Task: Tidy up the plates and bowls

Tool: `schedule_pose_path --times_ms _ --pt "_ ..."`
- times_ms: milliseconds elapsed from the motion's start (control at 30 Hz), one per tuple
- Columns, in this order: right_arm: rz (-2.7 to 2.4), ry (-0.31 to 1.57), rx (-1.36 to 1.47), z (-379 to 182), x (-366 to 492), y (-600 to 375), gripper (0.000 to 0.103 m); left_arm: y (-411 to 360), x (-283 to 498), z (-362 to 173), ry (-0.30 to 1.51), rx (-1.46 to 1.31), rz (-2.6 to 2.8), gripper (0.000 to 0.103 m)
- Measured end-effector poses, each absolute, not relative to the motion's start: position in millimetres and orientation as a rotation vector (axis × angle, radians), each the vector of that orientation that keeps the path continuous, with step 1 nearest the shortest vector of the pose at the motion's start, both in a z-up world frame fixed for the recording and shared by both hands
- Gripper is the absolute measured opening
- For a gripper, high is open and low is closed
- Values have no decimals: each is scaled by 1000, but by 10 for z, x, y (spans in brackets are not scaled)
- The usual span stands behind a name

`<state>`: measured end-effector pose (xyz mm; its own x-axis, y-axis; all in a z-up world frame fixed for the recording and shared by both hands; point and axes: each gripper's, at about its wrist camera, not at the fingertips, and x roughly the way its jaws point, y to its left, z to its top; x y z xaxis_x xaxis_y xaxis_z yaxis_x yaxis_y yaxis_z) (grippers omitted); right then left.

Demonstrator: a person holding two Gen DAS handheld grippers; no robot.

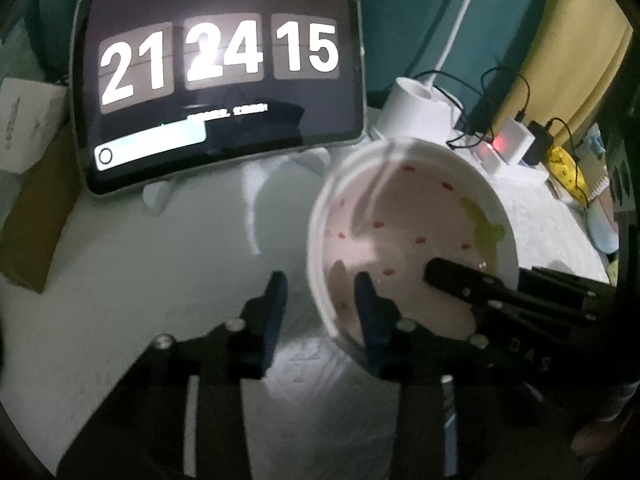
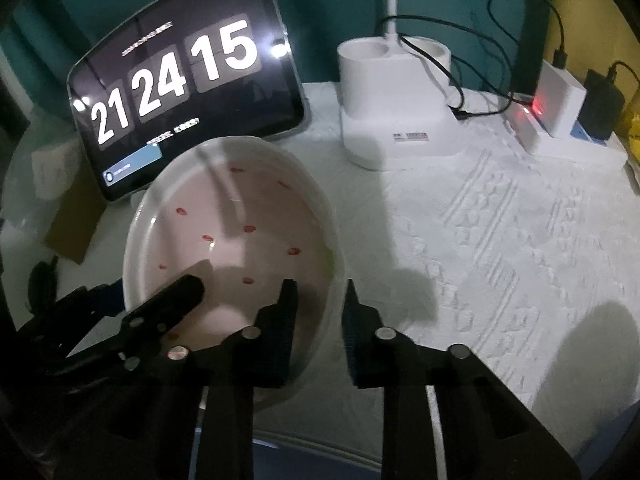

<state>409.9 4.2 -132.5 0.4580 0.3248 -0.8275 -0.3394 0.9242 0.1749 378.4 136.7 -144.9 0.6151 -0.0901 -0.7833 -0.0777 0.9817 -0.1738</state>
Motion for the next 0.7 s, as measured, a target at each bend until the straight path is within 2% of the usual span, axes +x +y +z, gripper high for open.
schedule_pose_path --times_ms 133,700 --pt "407 1006 -11 -1310 4089 55 16 1342 3774 -1443 906 -186 -18 17" --pt "400 955 -15 -1061 3916 32 16 1284 3617 -1264 853 -169 -12 16"
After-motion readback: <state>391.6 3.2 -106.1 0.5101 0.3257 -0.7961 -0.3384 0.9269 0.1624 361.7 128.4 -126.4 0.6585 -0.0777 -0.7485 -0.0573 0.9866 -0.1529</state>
